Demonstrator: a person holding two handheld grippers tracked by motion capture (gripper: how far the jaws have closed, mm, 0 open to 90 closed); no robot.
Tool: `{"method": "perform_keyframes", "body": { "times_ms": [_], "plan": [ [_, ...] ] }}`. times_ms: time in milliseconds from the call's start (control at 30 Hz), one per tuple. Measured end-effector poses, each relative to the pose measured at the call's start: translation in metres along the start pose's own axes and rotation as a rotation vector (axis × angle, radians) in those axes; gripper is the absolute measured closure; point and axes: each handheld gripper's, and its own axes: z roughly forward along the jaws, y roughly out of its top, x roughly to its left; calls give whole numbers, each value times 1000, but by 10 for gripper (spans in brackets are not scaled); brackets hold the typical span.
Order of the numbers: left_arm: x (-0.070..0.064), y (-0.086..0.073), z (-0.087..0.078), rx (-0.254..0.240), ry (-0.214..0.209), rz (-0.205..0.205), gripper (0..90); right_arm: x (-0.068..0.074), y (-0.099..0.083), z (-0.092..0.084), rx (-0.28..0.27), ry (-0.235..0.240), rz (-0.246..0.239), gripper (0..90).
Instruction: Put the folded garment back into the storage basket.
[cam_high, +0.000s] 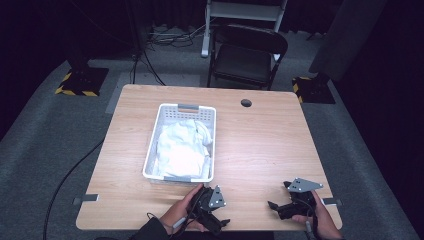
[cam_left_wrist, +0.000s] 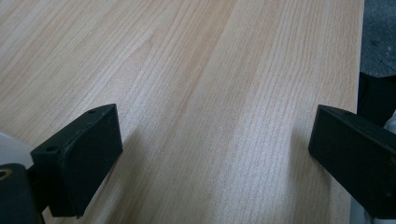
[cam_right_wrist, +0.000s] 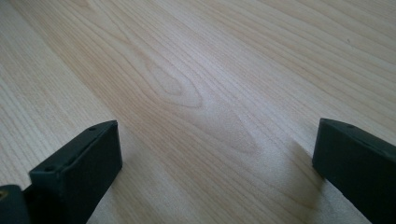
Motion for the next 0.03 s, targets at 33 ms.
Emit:
{"method": "perform_keyframes", "body": {
  "times_ms": [33],
  "plan": [
    [0, 0, 0, 1, 0, 0, 23, 0, 0, 0, 0, 0, 0, 13]
  ]
}}
